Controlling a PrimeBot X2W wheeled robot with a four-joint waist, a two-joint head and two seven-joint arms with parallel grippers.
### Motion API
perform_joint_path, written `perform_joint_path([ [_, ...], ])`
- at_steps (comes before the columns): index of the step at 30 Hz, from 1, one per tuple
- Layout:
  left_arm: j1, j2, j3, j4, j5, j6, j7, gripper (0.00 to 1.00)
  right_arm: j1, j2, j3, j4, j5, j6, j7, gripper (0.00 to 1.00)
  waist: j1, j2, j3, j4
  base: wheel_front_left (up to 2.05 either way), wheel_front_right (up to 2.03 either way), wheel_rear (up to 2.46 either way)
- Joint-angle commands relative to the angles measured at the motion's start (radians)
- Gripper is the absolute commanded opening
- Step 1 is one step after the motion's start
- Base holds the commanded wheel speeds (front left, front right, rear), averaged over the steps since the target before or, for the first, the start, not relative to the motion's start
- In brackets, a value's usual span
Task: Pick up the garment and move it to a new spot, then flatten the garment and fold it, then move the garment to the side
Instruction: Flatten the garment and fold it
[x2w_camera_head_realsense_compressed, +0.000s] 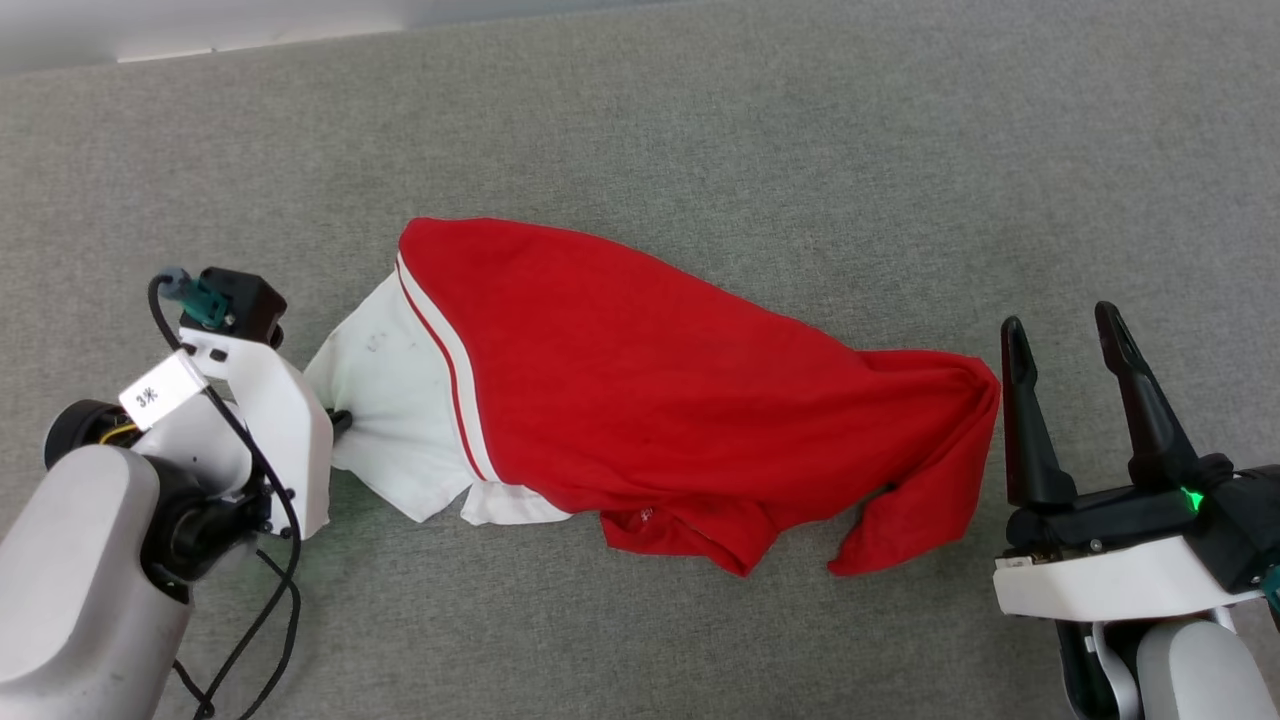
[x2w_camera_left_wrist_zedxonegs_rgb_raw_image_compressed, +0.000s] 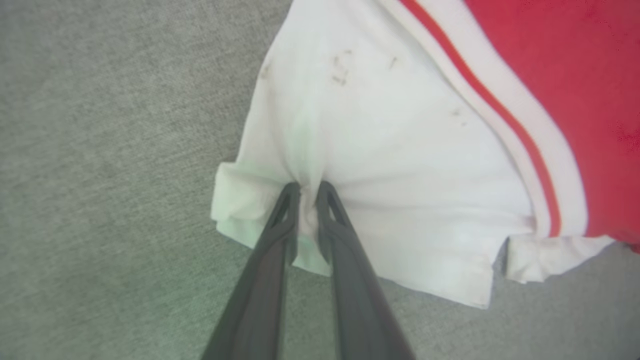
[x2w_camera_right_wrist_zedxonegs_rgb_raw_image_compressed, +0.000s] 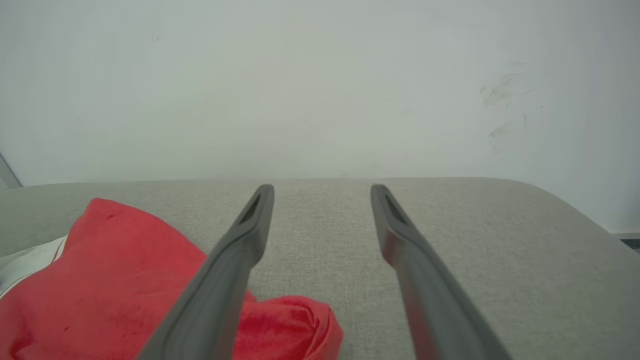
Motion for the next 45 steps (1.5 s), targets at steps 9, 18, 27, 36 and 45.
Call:
perform_joint_path([
  [9,0.083,0.016,0.07,-0.017,0.02,0.025,-0.197,0.0,0.022,0.002,-0.005,0.024,-0.023,0.0,-0.002,1.0,-0.0002,-0.0001,-0.089,0.051,0.0,0.0,0.0],
  [18,0.249,0.072,0.178,-0.176,-0.003,0.086,-0.3,0.0,0.064,0.002,0.001,0.052,-0.026,0.0,-0.002,1.0,-0.0002,-0.0001,-0.196,0.112,0.0,0.0,0.0],
  [27,0.55,0.083,0.186,-0.277,-0.062,0.117,-0.264,0.0,0.092,0.002,-0.004,0.079,-0.018,0.0,-0.002,1.0,-0.0002,-0.0001,-0.256,0.135,0.0,0.0,0.0],
  [36,0.568,0.026,0.098,-0.188,-0.009,0.07,-0.342,1.0,0.096,0.002,-0.006,0.097,-0.015,0.0,-0.002,1.0,-0.0002,-0.0001,-0.272,0.132,0.0,0.0,0.0],
  [45,0.473,-0.045,0.148,-0.166,0.09,0.05,-0.711,1.0,0.105,0.002,-0.022,0.102,-0.02,0.0,-0.002,1.0,-0.0002,-0.0001,-0.295,0.137,0.0,0.0,0.0],
])
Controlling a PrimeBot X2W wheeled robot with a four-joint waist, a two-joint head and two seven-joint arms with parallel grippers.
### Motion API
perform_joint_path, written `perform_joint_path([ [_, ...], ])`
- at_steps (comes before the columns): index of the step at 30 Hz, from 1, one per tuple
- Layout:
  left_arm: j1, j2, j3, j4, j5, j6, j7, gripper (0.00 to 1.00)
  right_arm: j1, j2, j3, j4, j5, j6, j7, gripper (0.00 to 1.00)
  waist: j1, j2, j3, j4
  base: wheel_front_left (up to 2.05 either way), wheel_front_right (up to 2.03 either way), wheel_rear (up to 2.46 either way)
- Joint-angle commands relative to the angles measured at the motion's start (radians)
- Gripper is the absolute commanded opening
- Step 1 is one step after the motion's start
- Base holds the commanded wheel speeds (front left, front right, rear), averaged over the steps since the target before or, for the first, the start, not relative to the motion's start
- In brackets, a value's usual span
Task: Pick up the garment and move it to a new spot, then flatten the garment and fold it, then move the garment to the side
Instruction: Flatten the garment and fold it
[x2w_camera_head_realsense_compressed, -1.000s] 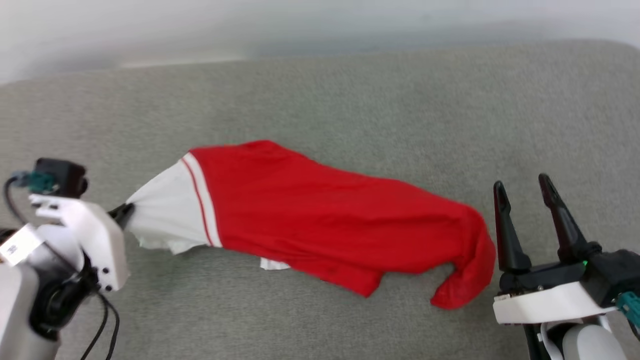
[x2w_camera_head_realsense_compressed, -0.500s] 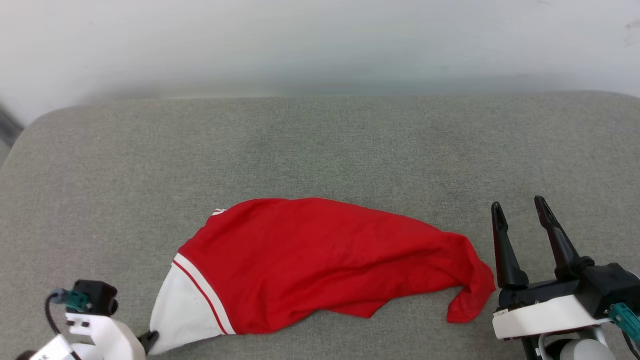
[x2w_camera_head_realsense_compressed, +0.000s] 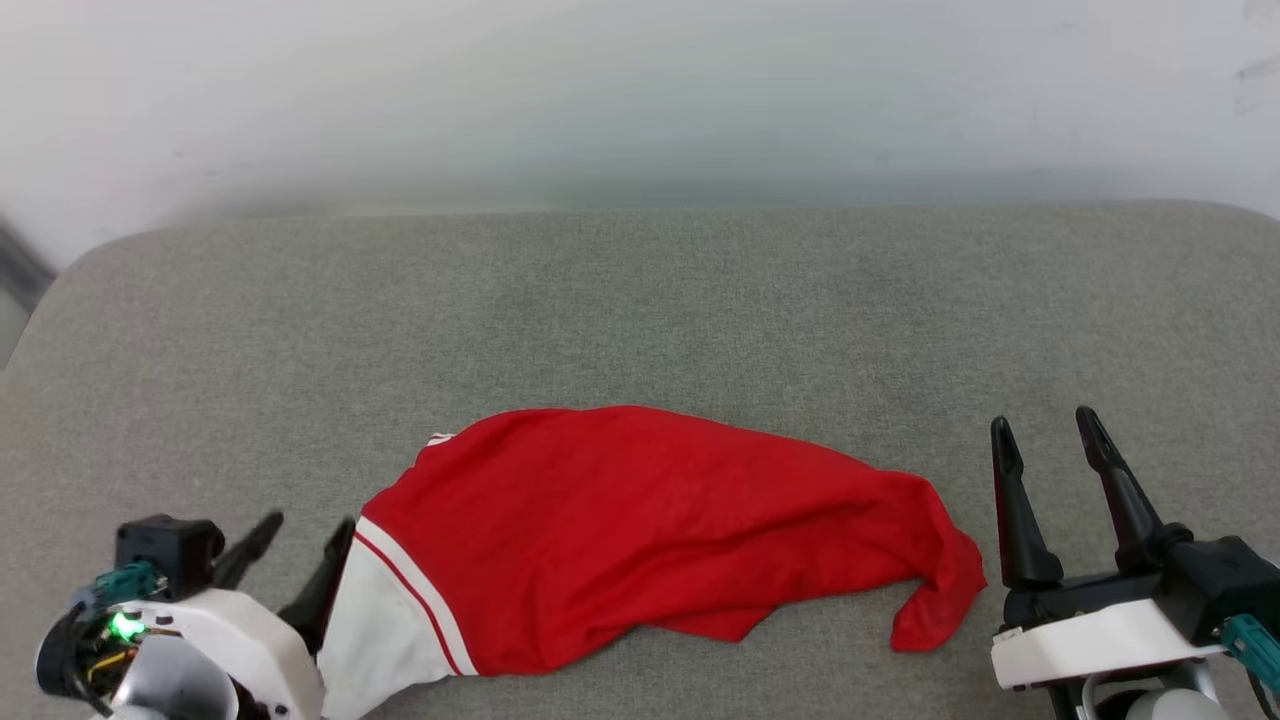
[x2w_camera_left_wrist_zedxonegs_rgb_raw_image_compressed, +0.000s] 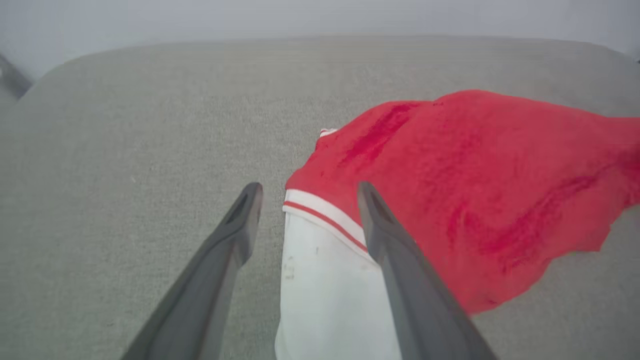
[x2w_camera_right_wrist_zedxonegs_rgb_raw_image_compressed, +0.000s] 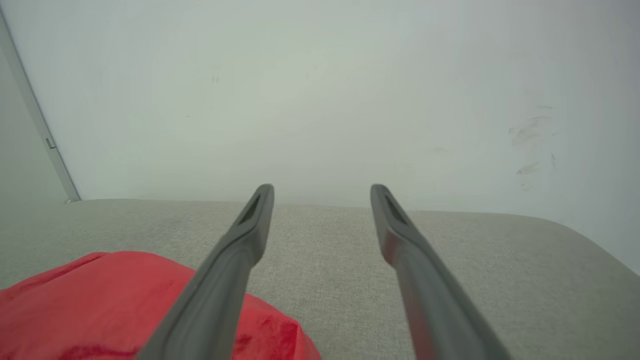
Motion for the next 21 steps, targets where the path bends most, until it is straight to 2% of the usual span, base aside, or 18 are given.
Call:
perform_joint_path([
  [1,-0.018,-0.016,0.01,-0.006,0.017,0.001,-0.069,1.0,0.009,0.002,-0.003,0.002,0.0,0.0,-0.002,1.0,0.0001,0.0,-0.008,0.004,0.0,0.0,0.0],
  [3,-0.029,-0.03,0.01,-0.025,0.054,-0.008,-0.171,1.0,0.013,0.002,-0.009,-0.002,-0.004,0.0,-0.002,1.0,0.0001,0.0,-0.013,0.009,0.0,0.0,0.0],
  [6,-0.031,-0.057,0.012,-0.045,0.105,0.009,-0.299,1.0,0.017,0.002,-0.002,0.0,-0.021,0.0,-0.002,1.0,0.0001,0.0,-0.016,0.02,0.0,0.0,0.0],
  [8,-0.026,-0.083,0.003,-0.056,0.126,0.02,-0.359,1.0,0.006,0.003,0.013,0.0,-0.025,0.0,0.008,1.0,0.0001,0.0,-0.012,0.031,0.0,0.0,0.0],
  [10,-0.028,-0.106,0.0,-0.072,0.147,0.031,-0.397,1.0,-0.02,-0.01,0.037,-0.002,-0.032,0.0,0.064,1.0,0.0001,0.0,-0.006,0.044,0.0,0.0,0.0],
  [14,-0.034,-0.142,-0.02,-0.09,0.178,0.035,-0.423,1.0,-0.09,-0.117,0.145,-0.028,0.024,0.0,0.281,1.0,0.0001,0.0,0.014,0.076,0.0,0.0,0.0],
  [20,-0.067,-0.173,-0.046,-0.081,0.208,0.018,-0.433,1.0,-0.269,-0.325,0.35,-0.056,0.244,0.0,0.748,1.0,0.0001,0.0,0.059,0.133,0.0,0.0,0.0],
  [21,-0.067,-0.173,-0.046,-0.081,0.208,0.018,-0.433,1.0,-0.269,-0.325,0.35,-0.056,0.244,0.0,0.748,1.0,0.0001,0.0,0.059,0.133,0.0,0.0,0.0],
])
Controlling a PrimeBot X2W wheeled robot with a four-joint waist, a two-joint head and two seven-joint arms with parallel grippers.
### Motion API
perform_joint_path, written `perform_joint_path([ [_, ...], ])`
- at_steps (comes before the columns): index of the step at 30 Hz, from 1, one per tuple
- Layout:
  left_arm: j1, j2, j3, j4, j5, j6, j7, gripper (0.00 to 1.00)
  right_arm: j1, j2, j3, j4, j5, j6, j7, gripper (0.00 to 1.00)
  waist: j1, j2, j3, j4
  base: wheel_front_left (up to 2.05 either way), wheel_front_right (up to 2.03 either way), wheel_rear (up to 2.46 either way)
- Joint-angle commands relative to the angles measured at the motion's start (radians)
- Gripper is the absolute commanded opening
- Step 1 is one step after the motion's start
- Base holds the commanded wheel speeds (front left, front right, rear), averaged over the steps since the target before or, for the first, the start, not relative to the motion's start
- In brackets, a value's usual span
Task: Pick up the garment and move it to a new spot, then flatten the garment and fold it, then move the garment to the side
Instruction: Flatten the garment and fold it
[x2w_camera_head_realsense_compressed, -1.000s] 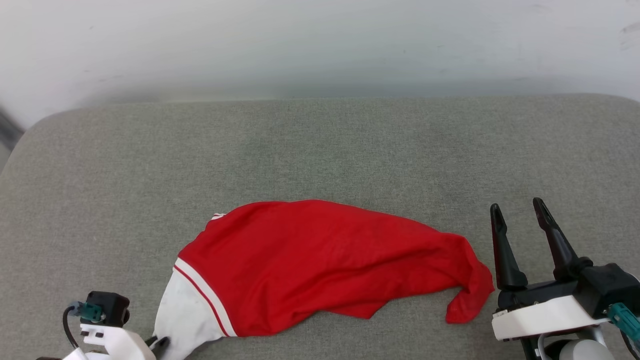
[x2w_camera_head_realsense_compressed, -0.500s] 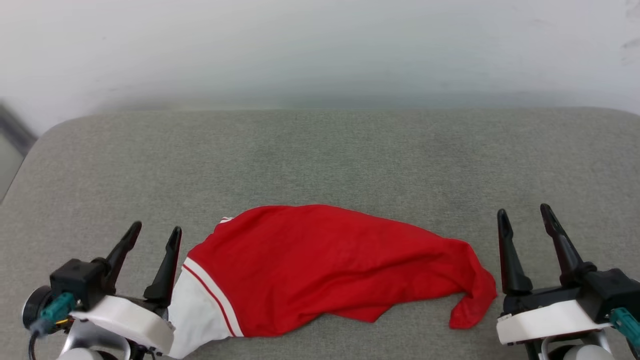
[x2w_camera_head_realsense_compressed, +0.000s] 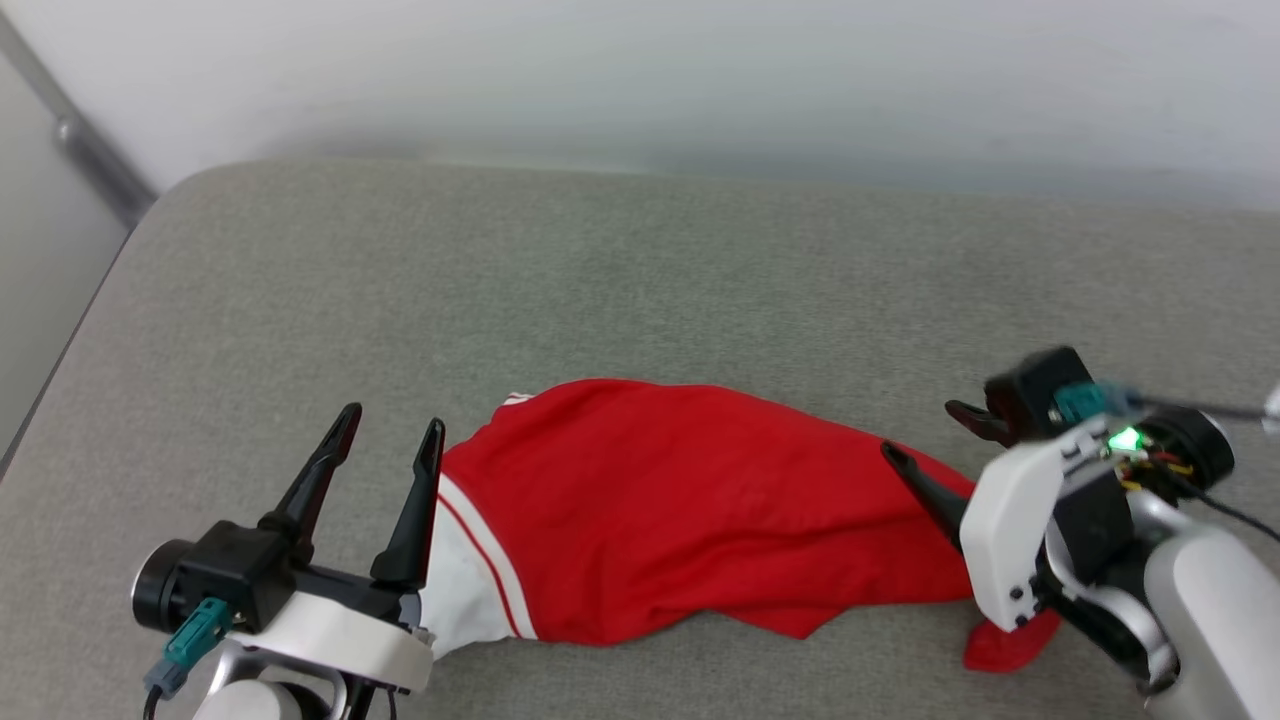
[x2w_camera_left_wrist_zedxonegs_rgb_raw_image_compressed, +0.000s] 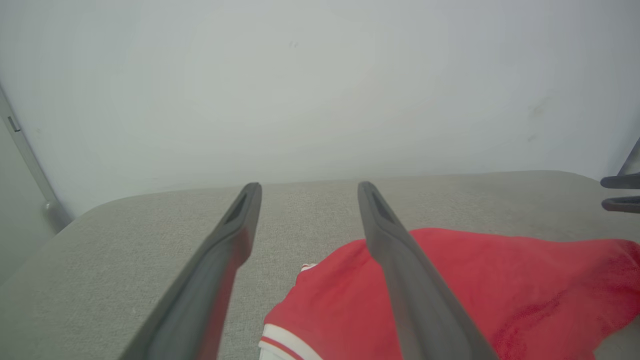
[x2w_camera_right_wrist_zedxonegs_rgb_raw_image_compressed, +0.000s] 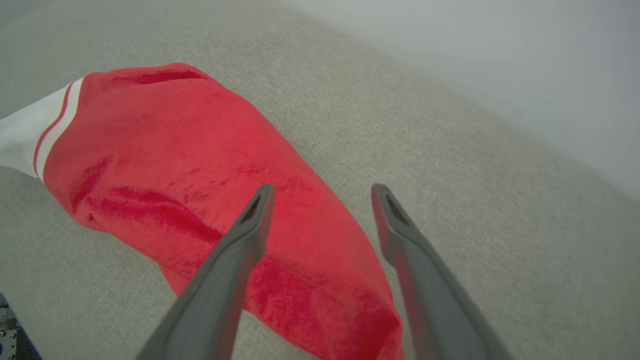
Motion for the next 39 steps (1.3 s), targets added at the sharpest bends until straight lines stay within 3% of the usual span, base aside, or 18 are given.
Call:
perform_joint_path([
  [1,-0.016,-0.007,0.0,0.002,0.009,-0.003,-0.004,1.0,-0.035,-0.008,0.018,-0.002,0.034,-0.001,0.046,1.0,-0.0001,0.0,0.024,0.026,0.0,0.0,0.0],
  [4,-0.031,-0.018,-0.011,0.012,0.006,-0.017,-0.006,1.0,-0.138,-0.07,0.09,0.013,0.104,-0.001,0.251,1.0,-0.0001,0.0,0.048,0.055,0.0,0.0,0.0],
  [7,-0.051,-0.028,-0.021,0.022,0.008,-0.027,-0.007,1.0,-0.221,-0.06,0.134,0.053,0.165,-0.001,0.41,1.0,-0.0001,0.0,0.071,0.085,0.0,0.0,0.0],
  [10,-0.068,-0.044,-0.035,0.034,0.012,-0.036,-0.008,1.0,-0.292,-0.074,0.177,0.108,0.178,-0.001,0.501,1.0,-0.0001,0.0,0.093,0.119,0.0,0.0,0.0],
  [18,-0.105,-0.063,-0.066,0.064,0.019,-0.061,-0.009,1.0,-0.366,-0.075,0.256,0.295,0.208,-0.001,0.559,1.0,-0.0001,0.0,0.136,0.204,0.0,0.0,0.0],
  [26,-0.102,-0.079,-0.06,0.073,0.018,-0.069,-0.01,1.0,-0.306,-0.086,0.334,0.394,0.281,0.0,0.536,1.0,-0.0001,0.0,0.149,0.243,0.0,0.0,0.0],
  [27,-0.101,-0.079,-0.058,0.074,0.02,-0.069,-0.01,1.0,-0.294,-0.09,0.344,0.403,0.288,0.0,0.535,0.79,-0.0001,0.0,0.148,0.243,0.0,0.0,0.0],
  [28,-0.098,-0.08,-0.055,0.076,0.021,-0.069,-0.01,1.0,-0.286,-0.093,0.349,0.407,0.294,0.0,0.531,0.22,-0.0001,0.0,0.146,0.242,0.0,0.0,0.0],
  [29,-0.094,-0.081,-0.052,0.077,0.022,-0.068,-0.01,1.0,-0.283,-0.1,0.351,0.411,0.301,0.0,0.525,0.0,-0.0001,0.0,0.142,0.239,0.0,0.0,0.0],
  [39,-0.056,-0.067,-0.024,0.076,0.018,-0.07,-0.009,1.0,-0.321,-0.169,0.225,0.378,0.286,-0.001,0.36,0.0,-0.0001,0.0,0.064,0.152,0.0,0.0,0.0],
])
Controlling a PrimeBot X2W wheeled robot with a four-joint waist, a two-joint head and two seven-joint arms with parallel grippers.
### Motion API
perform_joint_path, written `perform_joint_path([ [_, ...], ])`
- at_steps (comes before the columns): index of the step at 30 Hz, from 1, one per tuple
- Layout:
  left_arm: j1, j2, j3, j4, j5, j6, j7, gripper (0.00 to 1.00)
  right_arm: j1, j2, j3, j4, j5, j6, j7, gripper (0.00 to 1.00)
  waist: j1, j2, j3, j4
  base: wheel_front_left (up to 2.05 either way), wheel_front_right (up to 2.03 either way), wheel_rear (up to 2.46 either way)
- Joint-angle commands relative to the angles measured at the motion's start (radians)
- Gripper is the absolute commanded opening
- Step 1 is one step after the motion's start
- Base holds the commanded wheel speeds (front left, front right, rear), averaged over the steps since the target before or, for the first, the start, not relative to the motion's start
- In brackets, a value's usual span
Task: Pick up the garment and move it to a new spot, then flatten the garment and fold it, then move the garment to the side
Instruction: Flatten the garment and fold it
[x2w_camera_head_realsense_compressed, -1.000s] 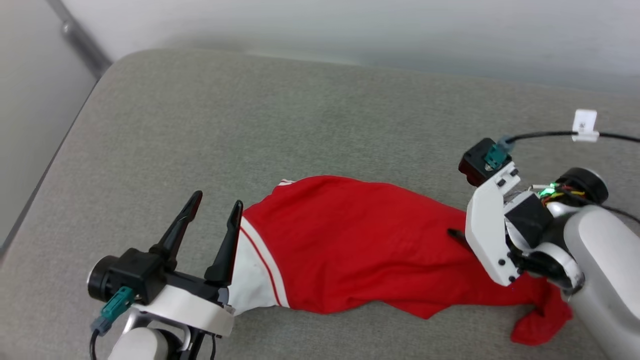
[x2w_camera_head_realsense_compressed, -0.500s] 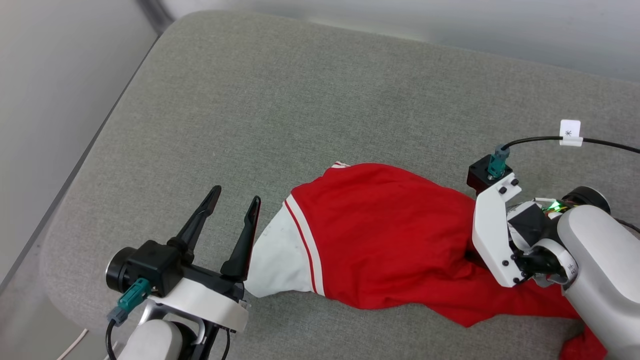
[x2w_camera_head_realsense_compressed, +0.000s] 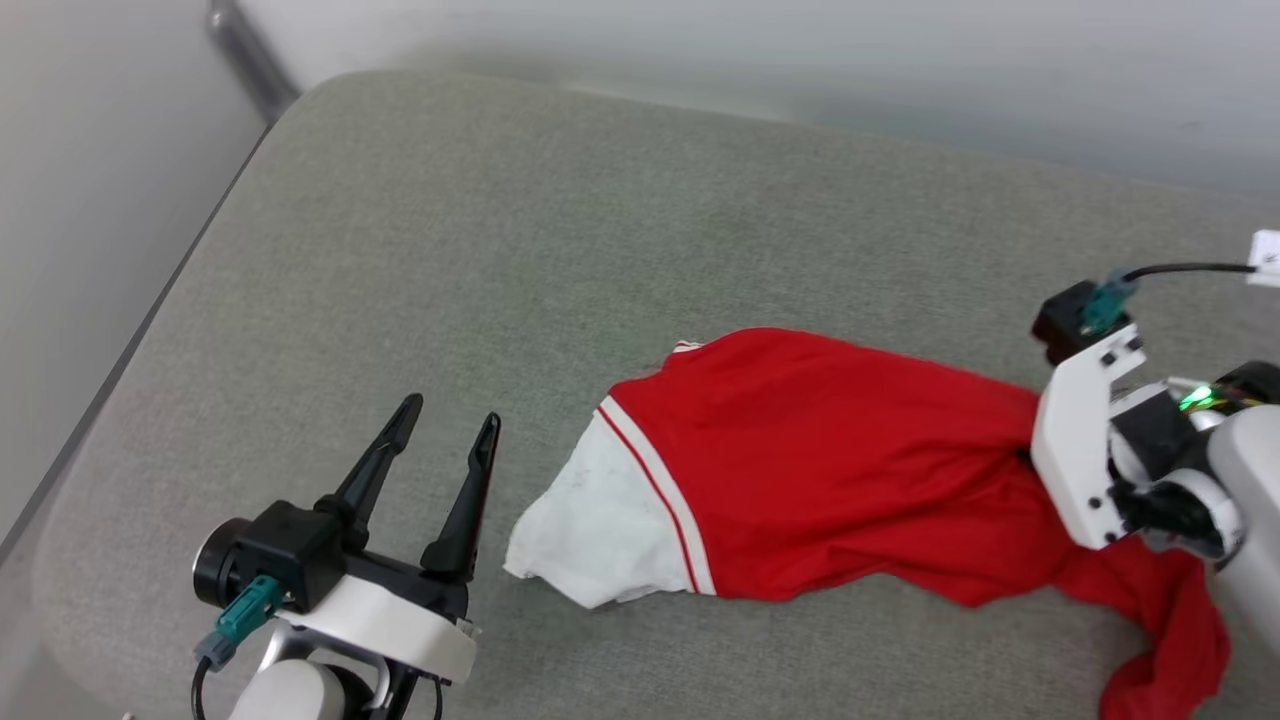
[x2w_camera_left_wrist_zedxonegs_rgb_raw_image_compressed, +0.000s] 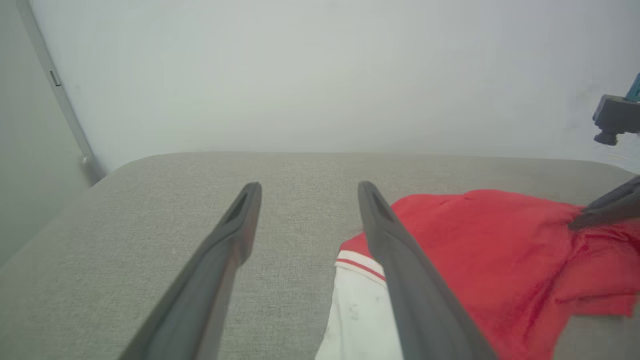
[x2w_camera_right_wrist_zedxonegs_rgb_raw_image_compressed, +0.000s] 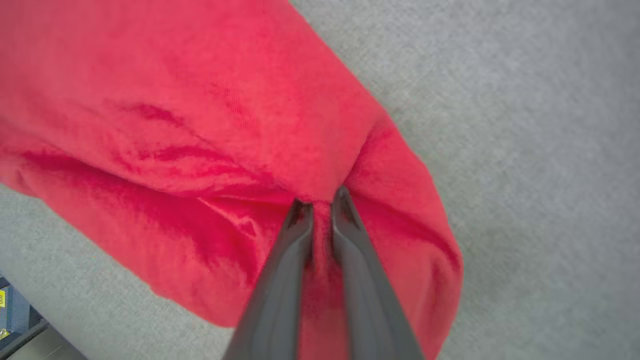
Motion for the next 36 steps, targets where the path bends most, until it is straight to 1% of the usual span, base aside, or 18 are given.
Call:
perform_joint_path([
  [1,0.012,0.005,0.006,-0.002,0.0,-0.001,-0.004,1.0,0.013,-0.01,-0.024,-0.01,-0.012,-0.001,-0.018,0.0,-0.0001,0.0,-0.031,-0.035,0.0,0.0,0.0],
  [5,0.031,0.007,0.013,-0.008,-0.002,0.003,-0.004,1.0,0.037,-0.047,-0.113,-0.057,-0.074,-0.001,-0.061,0.0,-0.0001,0.0,-0.056,-0.078,0.0,0.0,0.0],
  [9,0.048,0.009,0.017,-0.016,-0.007,0.006,-0.004,1.0,0.102,-0.076,-0.189,-0.141,-0.18,-0.001,-0.069,0.0,-0.0001,0.0,-0.071,-0.113,0.0,0.0,0.0],
  [12,0.055,0.007,0.017,-0.021,-0.007,0.005,-0.004,1.0,0.188,-0.071,-0.263,-0.23,-0.256,-0.001,-0.05,0.0,-0.0001,0.0,-0.078,-0.132,0.0,0.0,0.0],
  [15,0.065,0.008,0.016,-0.022,-0.006,0.004,-0.004,1.0,0.3,-0.039,-0.287,-0.334,-0.317,-0.001,-0.034,0.0,-0.0001,0.0,-0.077,-0.148,0.0,0.0,0.0],
  [18,0.06,0.012,0.01,-0.015,-0.005,0.0,-0.003,1.0,0.405,0.002,-0.24,-0.417,-0.337,-0.001,-0.02,0.0,-0.0001,0.0,-0.074,-0.158,0.0,0.0,0.0],
  [21,0.05,0.012,0.009,-0.01,-0.007,0.0,-0.003,1.0,0.468,0.038,-0.162,-0.436,-0.326,-0.001,-0.017,0.0,-0.0001,0.0,-0.07,-0.165,0.0,0.0,0.0],
  [23,0.042,0.013,0.006,-0.005,-0.008,-0.001,-0.002,1.0,0.485,0.053,-0.109,-0.42,-0.328,-0.001,-0.021,0.0,-0.0001,0.0,-0.069,-0.168,0.0,0.0,0.0],
  [26,0.033,0.014,0.002,-0.001,-0.011,-0.002,0.001,1.0,0.479,0.068,-0.057,-0.373,-0.337,-0.001,-0.035,0.0,-0.0001,0.0,-0.069,-0.172,0.0,0.0,0.0],
  [28,0.027,0.015,0.001,0.0,-0.015,-0.001,0.001,1.0,0.461,0.085,-0.044,-0.323,-0.338,-0.001,-0.065,0.0,-0.0001,0.0,-0.07,-0.174,0.0,0.0,0.0],
  [31,0.03,0.016,0.003,0.0,-0.017,0.002,0.001,1.0,0.44,0.1,-0.064,-0.286,-0.343,-0.001,-0.1,0.0,-0.0001,0.0,-0.07,-0.179,0.0,0.0,0.0],
  [32,0.033,0.016,0.003,0.0,-0.019,0.002,0.001,1.0,0.434,0.105,-0.074,-0.281,-0.345,-0.001,-0.115,0.42,-0.0001,0.0,-0.071,-0.182,0.0,0.0,0.0],
  [33,0.036,0.017,0.004,0.002,-0.021,0.003,0.001,1.0,0.432,0.11,-0.085,-0.278,-0.345,-0.001,-0.128,1.0,-0.0001,0.0,-0.073,-0.185,0.0,0.0,0.0],
  [36,0.045,0.017,0.003,0.004,-0.025,0.007,0.0,1.0,0.429,0.129,-0.129,-0.278,-0.328,-0.001,-0.159,1.0,-0.0001,0.0,-0.083,-0.198,0.0,0.0,0.0],
])
